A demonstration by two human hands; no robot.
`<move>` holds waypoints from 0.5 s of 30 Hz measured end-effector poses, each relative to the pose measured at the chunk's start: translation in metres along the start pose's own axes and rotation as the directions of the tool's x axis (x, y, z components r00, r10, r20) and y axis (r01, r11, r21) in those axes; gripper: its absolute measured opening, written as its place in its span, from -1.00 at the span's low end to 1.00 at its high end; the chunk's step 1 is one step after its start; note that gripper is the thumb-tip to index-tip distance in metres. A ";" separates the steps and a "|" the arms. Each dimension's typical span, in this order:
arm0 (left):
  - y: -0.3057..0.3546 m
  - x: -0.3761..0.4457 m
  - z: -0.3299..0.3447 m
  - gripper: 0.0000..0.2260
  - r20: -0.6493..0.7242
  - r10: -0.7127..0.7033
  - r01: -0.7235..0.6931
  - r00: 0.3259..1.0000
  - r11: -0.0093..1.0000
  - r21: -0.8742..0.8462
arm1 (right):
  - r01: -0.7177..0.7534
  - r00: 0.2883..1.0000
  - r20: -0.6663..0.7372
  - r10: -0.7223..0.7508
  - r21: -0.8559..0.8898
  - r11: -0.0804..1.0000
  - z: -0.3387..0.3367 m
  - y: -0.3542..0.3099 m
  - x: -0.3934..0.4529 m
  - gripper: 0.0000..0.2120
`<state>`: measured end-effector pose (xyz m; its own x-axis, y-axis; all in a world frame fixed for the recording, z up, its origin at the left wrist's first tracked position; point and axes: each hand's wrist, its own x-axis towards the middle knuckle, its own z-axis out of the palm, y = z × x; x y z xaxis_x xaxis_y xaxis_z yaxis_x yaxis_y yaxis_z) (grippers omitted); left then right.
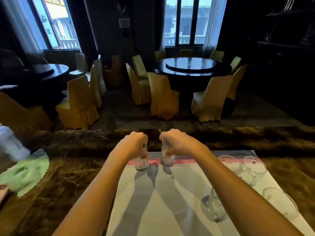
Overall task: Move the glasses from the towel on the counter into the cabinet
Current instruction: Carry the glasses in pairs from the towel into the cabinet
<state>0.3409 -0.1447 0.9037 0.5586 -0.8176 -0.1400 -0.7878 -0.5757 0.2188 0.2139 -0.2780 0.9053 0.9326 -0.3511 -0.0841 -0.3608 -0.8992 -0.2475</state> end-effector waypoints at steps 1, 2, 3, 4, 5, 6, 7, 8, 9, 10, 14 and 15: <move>-0.003 0.002 0.004 -0.58 0.008 0.000 0.000 1.000 1.000 -0.005 | -0.008 1.000 0.015 0.008 -0.004 1.000 0.008 0.000 0.003 -0.58; -0.005 0.005 0.008 -0.58 0.019 -0.001 0.002 1.000 1.000 -0.009 | -0.016 1.000 0.024 0.017 -0.005 1.000 0.016 0.000 0.007 -0.59; -0.007 0.007 0.010 -0.58 0.032 -0.003 0.003 0.999 1.000 -0.011 | -0.029 0.999 0.035 0.030 -0.004 1.000 0.022 0.000 0.009 -0.60; -0.008 0.010 0.013 -0.58 0.043 -0.006 0.006 0.999 1.000 -0.011 | -0.041 0.998 0.044 0.041 0.000 0.999 0.028 0.000 0.011 -0.59; -0.009 0.012 0.015 -0.59 0.049 -0.010 0.010 0.999 1.000 -0.010 | -0.052 0.997 0.051 0.052 0.000 0.999 0.033 0.000 0.013 -0.58; -0.009 0.014 0.018 -0.59 0.048 -0.012 0.012 0.999 1.000 -0.009 | -0.061 0.997 0.054 0.061 0.001 0.998 0.038 0.001 0.015 -0.55; -0.010 0.015 0.021 -0.59 0.042 -0.016 0.017 0.999 1.000 -0.005 | -0.068 0.996 0.055 0.068 -0.001 0.998 0.041 0.002 0.016 -0.53; -0.010 0.017 0.023 -0.59 0.031 -0.022 0.022 0.999 1.000 0.002 | -0.070 0.996 0.052 0.070 -0.003 0.998 0.044 0.002 0.016 -0.51; -0.011 0.017 0.026 -0.59 0.025 -0.028 0.028 0.999 1.000 0.010 | -0.072 0.996 0.051 0.072 -0.005 0.997 0.045 0.003 0.015 -0.50; -0.011 0.018 0.029 -0.59 0.022 -0.034 0.033 0.999 0.999 0.015 | -0.070 0.996 0.049 0.070 -0.008 0.998 0.047 0.003 0.015 -0.50; -0.013 0.018 0.033 -0.56 0.023 -0.037 0.036 0.999 0.999 0.023 | -0.065 0.996 0.052 0.066 -0.022 0.998 0.048 0.004 0.015 -0.51; -0.014 0.018 0.033 -0.56 0.025 -0.036 0.035 0.999 0.999 0.026 | -0.064 0.996 0.055 0.065 -0.021 0.998 0.048 0.005 0.015 -0.50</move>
<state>0.3527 -0.1518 0.8660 0.5798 -0.7965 -0.1717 -0.7742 -0.6042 0.1887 0.2268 -0.2748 0.8563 0.9063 -0.3939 -0.1532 -0.4200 -0.8803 -0.2208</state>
